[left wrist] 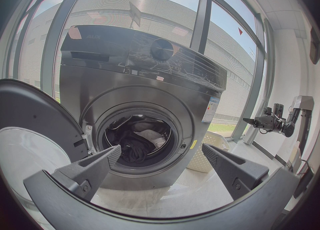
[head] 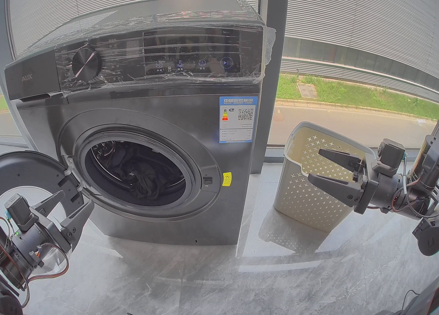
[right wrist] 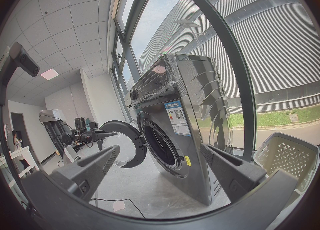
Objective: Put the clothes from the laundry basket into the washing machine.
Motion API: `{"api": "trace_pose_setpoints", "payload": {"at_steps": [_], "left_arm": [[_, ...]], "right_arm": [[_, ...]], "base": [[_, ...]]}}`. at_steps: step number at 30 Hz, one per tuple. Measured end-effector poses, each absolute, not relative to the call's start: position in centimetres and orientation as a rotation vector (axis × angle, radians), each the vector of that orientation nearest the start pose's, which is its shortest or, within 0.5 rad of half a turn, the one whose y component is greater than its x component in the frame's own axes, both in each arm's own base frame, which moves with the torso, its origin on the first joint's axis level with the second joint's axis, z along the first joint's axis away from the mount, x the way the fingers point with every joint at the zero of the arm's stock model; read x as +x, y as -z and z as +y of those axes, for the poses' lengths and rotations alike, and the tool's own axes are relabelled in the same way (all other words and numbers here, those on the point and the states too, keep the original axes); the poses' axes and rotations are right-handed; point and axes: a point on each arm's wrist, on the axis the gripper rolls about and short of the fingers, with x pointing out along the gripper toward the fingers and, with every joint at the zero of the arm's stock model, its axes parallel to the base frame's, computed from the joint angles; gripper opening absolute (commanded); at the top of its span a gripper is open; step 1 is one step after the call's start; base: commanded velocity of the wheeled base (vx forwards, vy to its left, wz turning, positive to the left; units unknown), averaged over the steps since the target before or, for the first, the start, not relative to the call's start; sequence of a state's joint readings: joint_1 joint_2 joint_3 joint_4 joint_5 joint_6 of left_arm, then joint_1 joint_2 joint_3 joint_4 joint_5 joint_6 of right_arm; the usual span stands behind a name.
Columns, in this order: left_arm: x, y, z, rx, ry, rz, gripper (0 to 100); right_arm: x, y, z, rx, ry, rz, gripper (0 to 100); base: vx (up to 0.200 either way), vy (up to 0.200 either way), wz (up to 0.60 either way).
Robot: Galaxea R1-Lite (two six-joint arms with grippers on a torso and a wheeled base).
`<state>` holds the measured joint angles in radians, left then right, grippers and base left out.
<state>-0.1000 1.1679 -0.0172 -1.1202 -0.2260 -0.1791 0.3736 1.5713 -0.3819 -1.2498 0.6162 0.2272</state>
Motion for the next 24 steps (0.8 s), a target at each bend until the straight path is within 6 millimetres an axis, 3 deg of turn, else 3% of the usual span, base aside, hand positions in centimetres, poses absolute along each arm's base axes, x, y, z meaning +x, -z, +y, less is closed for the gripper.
{"api": "trace_pose_setpoints", "payload": {"at_steps": [24], "left_arm": [[10.9,-14.9,-1.6,-0.147,0.324,0.023,100]], "right_arm": [[21.1,-17.4,9.5,0.198,-0.986,0.038,100]], "base": [[0.000,0.000,0.00]]}}
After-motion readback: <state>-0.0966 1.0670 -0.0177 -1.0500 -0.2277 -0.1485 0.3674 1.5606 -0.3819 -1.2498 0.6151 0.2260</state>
